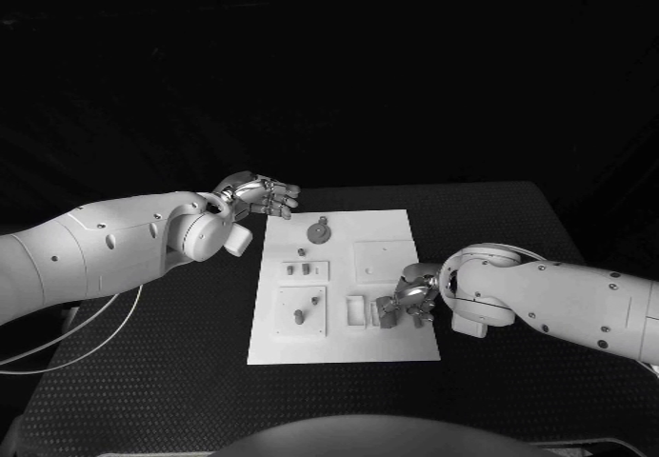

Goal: Assemble the parts on the task board

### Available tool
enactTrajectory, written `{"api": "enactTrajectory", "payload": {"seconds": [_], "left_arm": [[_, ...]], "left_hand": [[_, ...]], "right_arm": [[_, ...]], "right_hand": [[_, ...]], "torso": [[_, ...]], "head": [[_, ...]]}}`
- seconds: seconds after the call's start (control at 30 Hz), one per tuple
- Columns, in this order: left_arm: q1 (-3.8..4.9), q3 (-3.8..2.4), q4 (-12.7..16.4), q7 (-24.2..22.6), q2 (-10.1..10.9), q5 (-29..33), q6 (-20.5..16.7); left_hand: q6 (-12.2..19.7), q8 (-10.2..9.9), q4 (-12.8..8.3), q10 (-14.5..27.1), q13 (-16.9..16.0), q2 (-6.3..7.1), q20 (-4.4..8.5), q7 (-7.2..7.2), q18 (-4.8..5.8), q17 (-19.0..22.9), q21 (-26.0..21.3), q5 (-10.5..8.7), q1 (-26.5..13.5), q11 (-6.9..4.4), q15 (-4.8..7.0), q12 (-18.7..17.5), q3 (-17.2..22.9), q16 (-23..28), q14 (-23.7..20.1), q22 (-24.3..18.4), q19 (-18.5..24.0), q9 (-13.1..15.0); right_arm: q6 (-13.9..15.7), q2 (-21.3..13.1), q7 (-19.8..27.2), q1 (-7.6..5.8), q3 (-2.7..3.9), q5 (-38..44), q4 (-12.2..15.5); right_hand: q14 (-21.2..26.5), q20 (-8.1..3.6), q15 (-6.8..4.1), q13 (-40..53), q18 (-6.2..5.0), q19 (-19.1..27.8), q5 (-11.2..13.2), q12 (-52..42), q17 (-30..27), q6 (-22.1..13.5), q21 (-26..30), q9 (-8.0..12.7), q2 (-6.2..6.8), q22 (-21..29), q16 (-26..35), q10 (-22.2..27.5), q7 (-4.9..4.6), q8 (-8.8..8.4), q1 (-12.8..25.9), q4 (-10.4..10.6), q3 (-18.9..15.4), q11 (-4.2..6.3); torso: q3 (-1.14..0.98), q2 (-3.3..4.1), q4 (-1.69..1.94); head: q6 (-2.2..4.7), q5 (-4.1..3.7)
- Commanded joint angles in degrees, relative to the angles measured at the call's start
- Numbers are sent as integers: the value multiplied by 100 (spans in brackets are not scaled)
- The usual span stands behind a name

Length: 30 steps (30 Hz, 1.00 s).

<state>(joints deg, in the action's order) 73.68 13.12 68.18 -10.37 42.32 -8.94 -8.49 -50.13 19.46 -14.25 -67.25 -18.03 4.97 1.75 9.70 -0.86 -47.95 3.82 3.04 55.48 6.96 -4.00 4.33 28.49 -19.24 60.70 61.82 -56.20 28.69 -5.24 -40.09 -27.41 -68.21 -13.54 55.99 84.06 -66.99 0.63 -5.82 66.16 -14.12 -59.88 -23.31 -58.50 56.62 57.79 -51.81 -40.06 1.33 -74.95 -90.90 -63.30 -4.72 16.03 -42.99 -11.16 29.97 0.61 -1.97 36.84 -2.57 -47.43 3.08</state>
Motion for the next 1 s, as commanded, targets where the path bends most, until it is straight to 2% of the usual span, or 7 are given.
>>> {"api": "enactTrajectory", "payload": {"seconds": [0.03, 0.27, 0.7, 1.0], "left_arm": [[2, -3, 22, -27, 0, 30, 86], [3, -3, 25, -25, 0, 30, 85], [3, -4, 30, -20, -14, 30, 105], [3, -4, 21, -19, -18, 30, 112]], "left_hand": [[43, -16, 42, 31, 7, 6, -7, -1, -62, -5, 10, -14, -51, -15, -3, 0, 6, 25, -23, -10, 39, 4], [43, -16, 41, 31, 8, 8, -8, -1, -62, -6, 10, -14, -48, -15, -4, 0, 7, 26, -23, -10, 40, 4], [43, -15, 41, 31, 8, 13, -9, -1, -62, -8, 11, -14, -45, -15, -5, 1, 7, 28, -25, -11, 42, 5], [44, -15, 43, 31, 9, 14, -11, -1, -62, -9, 12, -14, -44, -15, -6, 2, 7, 29, -27, -12, 43, 5]], "right_arm": [[-2, -12, 54, -25, 1, -227, 41], [-4, 51, 66, -70, 11, -504, -5], [-73, 534, 62, -117, 9, -709, -347], [-175, 681, 26, -113, 0, -731, -497]], "right_hand": [[-95, -2, -88, -8, -88, -27, -17, -40, 1, 109, -13, 2, 40, -104, 20, -2, -47, -6, 56, -71, 136, 44], [-85, -7, -92, -21, -88, -24, -15, -47, -4, 122, -8, 10, 138, -105, 26, 4, -44, -22, 120, 20, 148, 47], [-73, -7, -91, -29, -88, -13, -14, -47, -1, 115, -2, 17, 168, -106, 32, 20, -48, -38, 158, 78, 159, 44], [-51, -6, -88, -33, -88, -4, -14, -48, -17, 107, 0, 21, 178, -108, 34, 31, -52, -50, 183, 116, 165, 40]], "torso": [[-1, 2, -1], [0, 2, 2], [7, -1, 3], [1, 1, 2]], "head": [[2, -5], [-4, -10], [-15, -24], [-25, -16]]}}
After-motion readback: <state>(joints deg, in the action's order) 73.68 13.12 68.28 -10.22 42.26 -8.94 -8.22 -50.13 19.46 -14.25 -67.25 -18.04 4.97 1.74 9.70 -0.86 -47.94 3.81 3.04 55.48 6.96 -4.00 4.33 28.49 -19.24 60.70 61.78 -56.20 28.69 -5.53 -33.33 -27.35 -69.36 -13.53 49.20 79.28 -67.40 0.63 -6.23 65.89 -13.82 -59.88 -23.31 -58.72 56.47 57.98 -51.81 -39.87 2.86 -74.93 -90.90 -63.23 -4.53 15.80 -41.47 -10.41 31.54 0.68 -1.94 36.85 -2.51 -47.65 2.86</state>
